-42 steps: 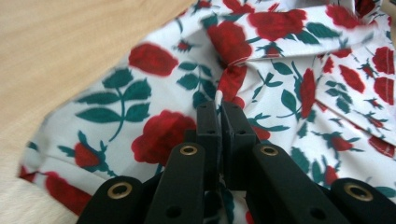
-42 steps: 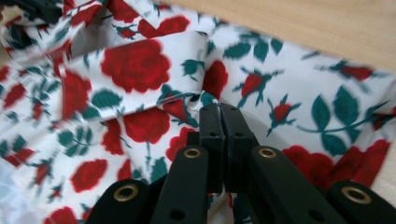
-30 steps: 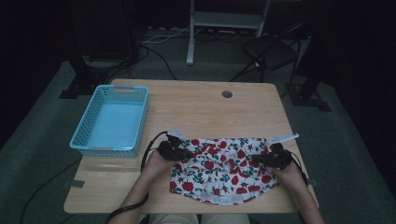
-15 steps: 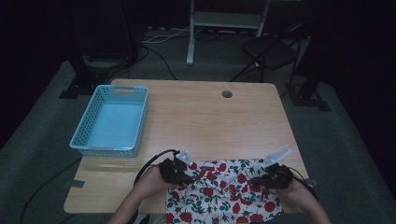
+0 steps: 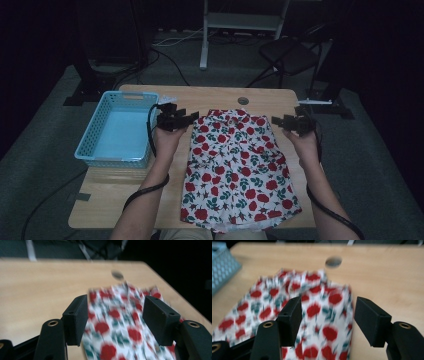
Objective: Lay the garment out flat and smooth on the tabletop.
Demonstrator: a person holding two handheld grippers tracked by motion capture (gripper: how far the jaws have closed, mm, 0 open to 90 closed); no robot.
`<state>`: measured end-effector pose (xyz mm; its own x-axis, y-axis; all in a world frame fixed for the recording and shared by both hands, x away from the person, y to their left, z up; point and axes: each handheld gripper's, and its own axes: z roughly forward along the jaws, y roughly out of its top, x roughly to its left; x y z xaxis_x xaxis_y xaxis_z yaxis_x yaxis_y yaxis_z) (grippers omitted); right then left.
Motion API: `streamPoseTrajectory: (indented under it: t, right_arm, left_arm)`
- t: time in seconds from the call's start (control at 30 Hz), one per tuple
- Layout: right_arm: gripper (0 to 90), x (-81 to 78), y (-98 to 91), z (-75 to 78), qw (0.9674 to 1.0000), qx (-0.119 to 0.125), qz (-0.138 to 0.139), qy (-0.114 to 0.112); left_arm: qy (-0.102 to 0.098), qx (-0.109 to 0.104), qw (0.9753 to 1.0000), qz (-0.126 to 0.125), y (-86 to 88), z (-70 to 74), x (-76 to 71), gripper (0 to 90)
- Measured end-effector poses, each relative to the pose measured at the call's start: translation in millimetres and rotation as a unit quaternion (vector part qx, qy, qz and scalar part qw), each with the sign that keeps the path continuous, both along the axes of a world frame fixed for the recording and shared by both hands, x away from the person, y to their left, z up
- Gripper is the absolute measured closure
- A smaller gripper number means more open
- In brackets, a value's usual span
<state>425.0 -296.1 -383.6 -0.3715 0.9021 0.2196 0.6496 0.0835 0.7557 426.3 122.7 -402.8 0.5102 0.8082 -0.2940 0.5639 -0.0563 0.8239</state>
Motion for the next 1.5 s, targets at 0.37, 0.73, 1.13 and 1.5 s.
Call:
streamPoseTrajectory:
  t: [0.37, 0.73, 1.13, 1.5]
  right_arm:
    - [36.2, -27.1, 21.3, -37.8, 0.9972, -0.04, 0.059, 0.024]
    - [37.0, -18.5, 39.4, -46.3, 0.9942, -0.074, 0.073, 0.029]
    - [31.7, 4.5, 67.4, -42.3, 0.9925, -0.086, 0.08, 0.033]
    - [44.6, 25.1, 82.0, -51.8, 0.9883, -0.111, 0.094, 0.046]
  left_arm:
    - [-0.008, -0.004, 0.9954, -0.095, -7.3, -33.9, -46.8, 28.4]
    - [-0.009, 0.042, 0.9924, -0.115, -4.5, -56.9, -87.3, 11.7]
    - [-0.036, 0.032, 0.994, -0.098, 3.9, -66.1, -122.4, 0.2]
    - [-0.061, 0.057, 0.9934, -0.079, 8.8, -71.5, -157.2, 0.2]
